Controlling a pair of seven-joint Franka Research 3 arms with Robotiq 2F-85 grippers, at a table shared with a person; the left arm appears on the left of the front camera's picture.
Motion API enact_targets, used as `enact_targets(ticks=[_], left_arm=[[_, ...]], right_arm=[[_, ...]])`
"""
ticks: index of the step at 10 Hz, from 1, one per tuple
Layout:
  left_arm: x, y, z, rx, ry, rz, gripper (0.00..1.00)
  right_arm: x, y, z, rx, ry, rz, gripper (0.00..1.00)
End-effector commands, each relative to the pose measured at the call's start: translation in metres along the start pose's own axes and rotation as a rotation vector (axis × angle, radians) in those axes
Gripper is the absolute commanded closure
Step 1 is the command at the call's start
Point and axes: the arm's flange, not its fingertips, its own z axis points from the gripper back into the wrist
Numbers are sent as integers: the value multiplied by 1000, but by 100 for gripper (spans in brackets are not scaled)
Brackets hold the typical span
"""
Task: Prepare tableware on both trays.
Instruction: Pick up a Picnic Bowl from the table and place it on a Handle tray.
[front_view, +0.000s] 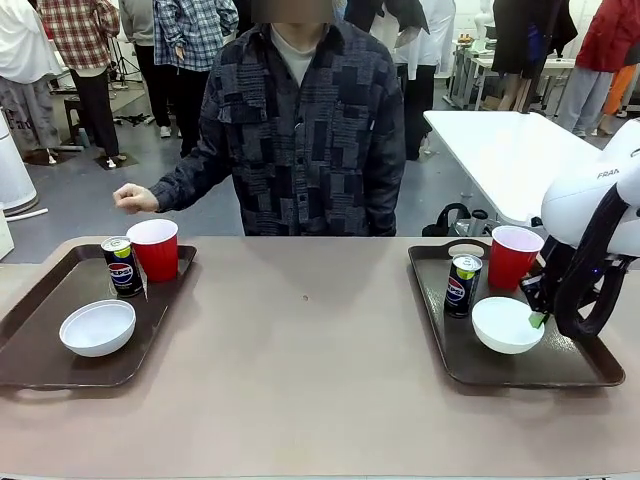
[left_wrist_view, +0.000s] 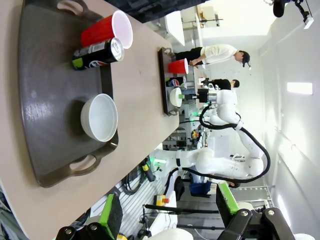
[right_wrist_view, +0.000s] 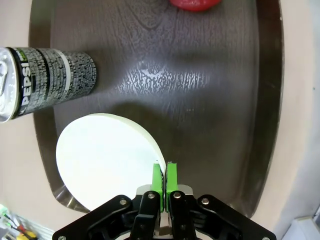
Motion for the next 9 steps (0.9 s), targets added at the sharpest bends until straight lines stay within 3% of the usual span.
enact_targets(ticks=[1,4,5,6,7,8,9], left_arm=[[-3,-2,-2,7,-13,-3,0],[-3,-2,-2,7,-13,-3,0],[-3,-2,-2,7,-13,-3,0],[-3,-2,-2,7,-13,-3,0],[-3,-2,-2,7,-13,-3,0],[-3,-2,-2,7,-13,-3,0],[-3,-2,-2,7,-13,-3,0]], right_arm=[[-31,0,-20,-39,-24,-28,96],[-33,0,-26,-41,2,-20,96],[-34,1,-24,-34,10,-24,40],[-35,3,-19,-31,7,-20,37],[-39,5,-13,-40,7,-40,0],[-42,7,-5,-46,19,-33,17],[-46,11,9,-64,42,-42,0]])
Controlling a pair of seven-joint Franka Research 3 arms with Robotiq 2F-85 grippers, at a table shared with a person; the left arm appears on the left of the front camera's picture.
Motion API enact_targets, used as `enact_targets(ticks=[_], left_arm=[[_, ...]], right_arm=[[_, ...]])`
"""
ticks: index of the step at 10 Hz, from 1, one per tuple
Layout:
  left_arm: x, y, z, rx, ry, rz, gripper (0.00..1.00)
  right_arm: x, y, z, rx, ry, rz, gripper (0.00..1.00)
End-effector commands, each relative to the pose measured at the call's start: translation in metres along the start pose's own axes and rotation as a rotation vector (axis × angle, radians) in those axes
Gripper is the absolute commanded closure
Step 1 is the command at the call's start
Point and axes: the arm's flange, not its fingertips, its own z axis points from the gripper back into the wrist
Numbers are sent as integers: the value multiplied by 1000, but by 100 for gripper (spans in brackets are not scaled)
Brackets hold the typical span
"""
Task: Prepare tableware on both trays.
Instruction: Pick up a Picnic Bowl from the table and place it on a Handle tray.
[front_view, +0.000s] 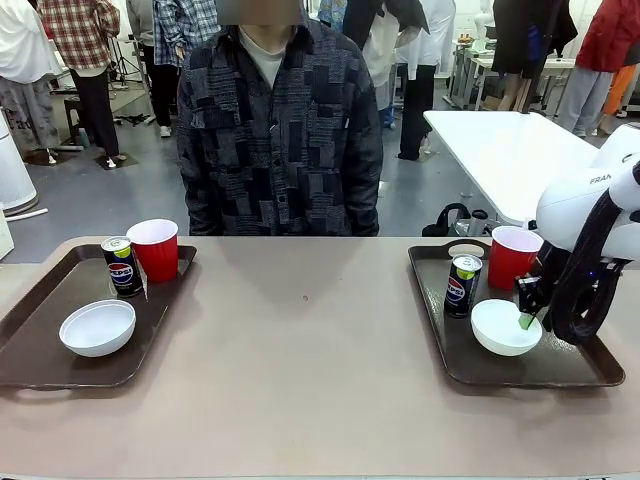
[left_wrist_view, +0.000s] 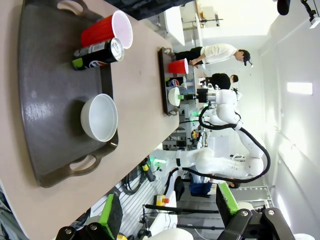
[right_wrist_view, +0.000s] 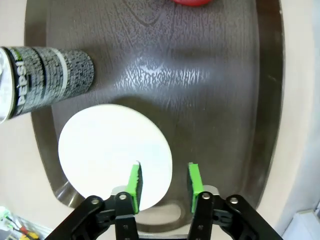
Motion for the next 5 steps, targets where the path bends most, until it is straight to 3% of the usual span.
enact_targets(ticks=[1,2,3,5], left_arm=[[-3,-2,-2,7,-13,-3,0],[-3,-2,-2,7,-13,-3,0],[-3,-2,-2,7,-13,-3,0],[-3,-2,-2,7,-13,-3,0]], right_arm=[[-47,6,24,-58,19,-27,0],[-49,8,42,-77,15,-42,0],[-51,10,61,-81,38,-36,31],[-64,21,105,-37,70,-3,11]])
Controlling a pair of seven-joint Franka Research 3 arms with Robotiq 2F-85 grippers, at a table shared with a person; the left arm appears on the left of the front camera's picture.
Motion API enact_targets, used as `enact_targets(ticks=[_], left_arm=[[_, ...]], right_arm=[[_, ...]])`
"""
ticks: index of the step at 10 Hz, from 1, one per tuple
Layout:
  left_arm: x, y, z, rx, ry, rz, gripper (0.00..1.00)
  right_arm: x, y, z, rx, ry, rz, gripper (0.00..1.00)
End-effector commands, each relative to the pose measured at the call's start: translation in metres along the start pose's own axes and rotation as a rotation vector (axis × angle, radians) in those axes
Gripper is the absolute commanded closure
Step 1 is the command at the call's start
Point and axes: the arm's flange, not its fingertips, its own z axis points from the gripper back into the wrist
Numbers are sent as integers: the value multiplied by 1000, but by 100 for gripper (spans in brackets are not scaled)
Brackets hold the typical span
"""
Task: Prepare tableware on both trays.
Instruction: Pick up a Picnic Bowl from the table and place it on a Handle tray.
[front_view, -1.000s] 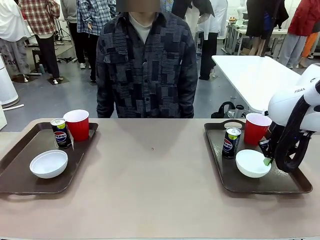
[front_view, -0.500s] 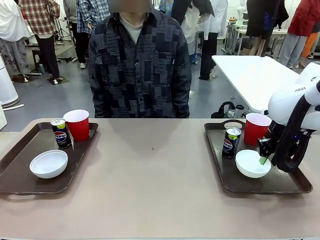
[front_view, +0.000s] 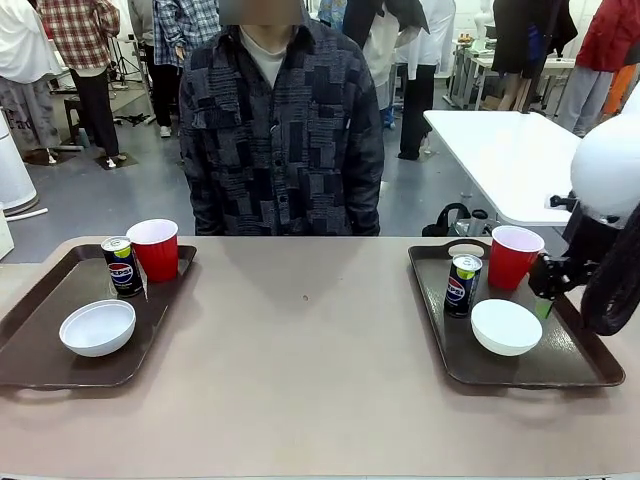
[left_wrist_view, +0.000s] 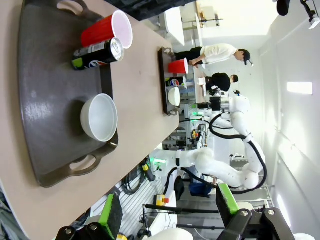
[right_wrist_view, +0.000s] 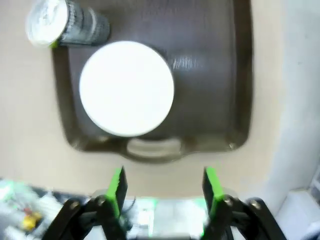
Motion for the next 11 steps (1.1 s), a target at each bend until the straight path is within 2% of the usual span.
enact_targets(ticks=[1,5,11], left_arm=[[-3,-2,-1,7,-13,-2,0],[-3,-2,-1,7,-13,-2,0],[-3,-2,-1,7,-13,-2,0]], right_arm=[[-17,7,38,16,14,14,1],[-36,14,91,31,7,21,0],[-37,11,89,16,-3,28,0]])
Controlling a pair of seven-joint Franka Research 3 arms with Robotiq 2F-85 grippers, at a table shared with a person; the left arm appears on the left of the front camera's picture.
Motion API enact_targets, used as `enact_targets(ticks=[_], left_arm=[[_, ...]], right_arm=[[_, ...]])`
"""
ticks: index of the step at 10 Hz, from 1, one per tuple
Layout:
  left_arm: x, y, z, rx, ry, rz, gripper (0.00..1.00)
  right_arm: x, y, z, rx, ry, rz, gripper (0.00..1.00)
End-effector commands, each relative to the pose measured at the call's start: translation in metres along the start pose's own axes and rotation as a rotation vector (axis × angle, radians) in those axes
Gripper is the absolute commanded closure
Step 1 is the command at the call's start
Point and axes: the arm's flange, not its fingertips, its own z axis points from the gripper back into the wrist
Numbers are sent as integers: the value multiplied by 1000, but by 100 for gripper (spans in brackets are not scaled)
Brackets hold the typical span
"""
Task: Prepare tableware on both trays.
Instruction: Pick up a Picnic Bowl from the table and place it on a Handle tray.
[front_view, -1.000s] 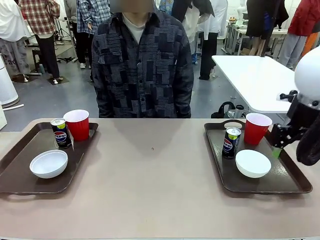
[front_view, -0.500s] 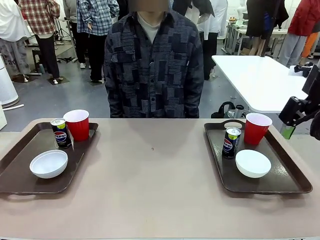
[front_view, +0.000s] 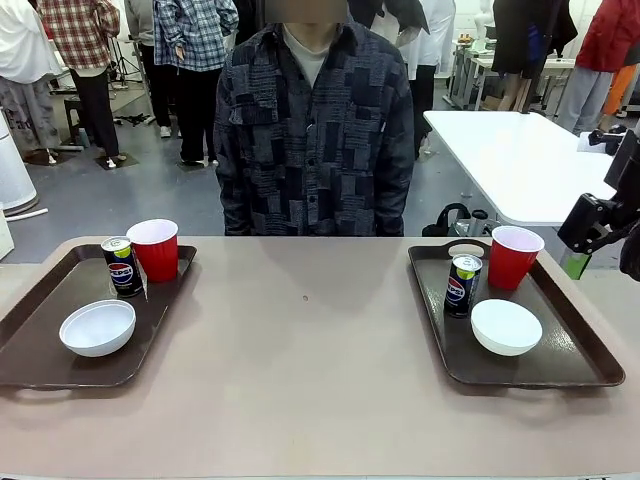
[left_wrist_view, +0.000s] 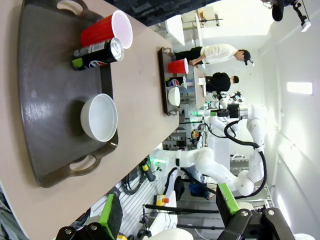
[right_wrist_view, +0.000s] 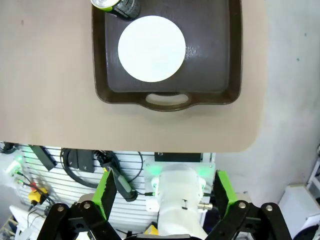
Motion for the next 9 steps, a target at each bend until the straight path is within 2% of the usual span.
enact_targets(ticks=[1,7,9], left_arm=[[-3,-2,-1,7,-14,-2,0],[-3,-2,-1,7,-14,-2,0],[-3,-2,-1,7,-14,-2,0]], right_arm=[[0,0,-4,0,-3,1,0],[0,0,0,0,0,0,0],[27,-60,24,264,27,-108,0]])
